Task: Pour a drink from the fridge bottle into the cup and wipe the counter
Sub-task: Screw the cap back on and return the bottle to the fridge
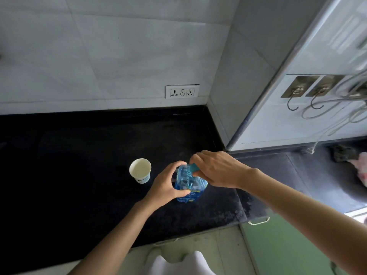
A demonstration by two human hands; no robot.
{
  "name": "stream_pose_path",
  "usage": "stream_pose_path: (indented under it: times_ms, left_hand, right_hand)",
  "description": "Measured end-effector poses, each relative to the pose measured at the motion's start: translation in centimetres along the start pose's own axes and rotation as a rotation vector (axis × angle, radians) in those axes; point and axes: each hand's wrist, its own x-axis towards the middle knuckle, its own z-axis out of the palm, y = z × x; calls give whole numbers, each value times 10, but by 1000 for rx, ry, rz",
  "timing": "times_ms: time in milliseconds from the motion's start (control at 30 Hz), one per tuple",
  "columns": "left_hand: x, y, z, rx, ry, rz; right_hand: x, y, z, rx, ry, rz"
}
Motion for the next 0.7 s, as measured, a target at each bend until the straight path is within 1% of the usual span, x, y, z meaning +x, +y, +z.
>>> stream_pose_path:
  times_ms: [133,433,500,600,700]
  left_hand:
    - [2,1,-1,23,-5,1]
    - [1,2,-2,20,-15,-14]
    - [0,2,-1,11,-17,-16]
    - [-3,2,2,-42,-6,-22]
    - [-8,2,4,-99,11,-36]
  right_hand:
    - [-2,-7,10,36,27,84]
    - [-2,-36,24,78,205,423]
    - [-4,-40,27,121,211,482]
    - [-10,-40,27,205,239,508]
    - [-21,-41,31,341,287,567]
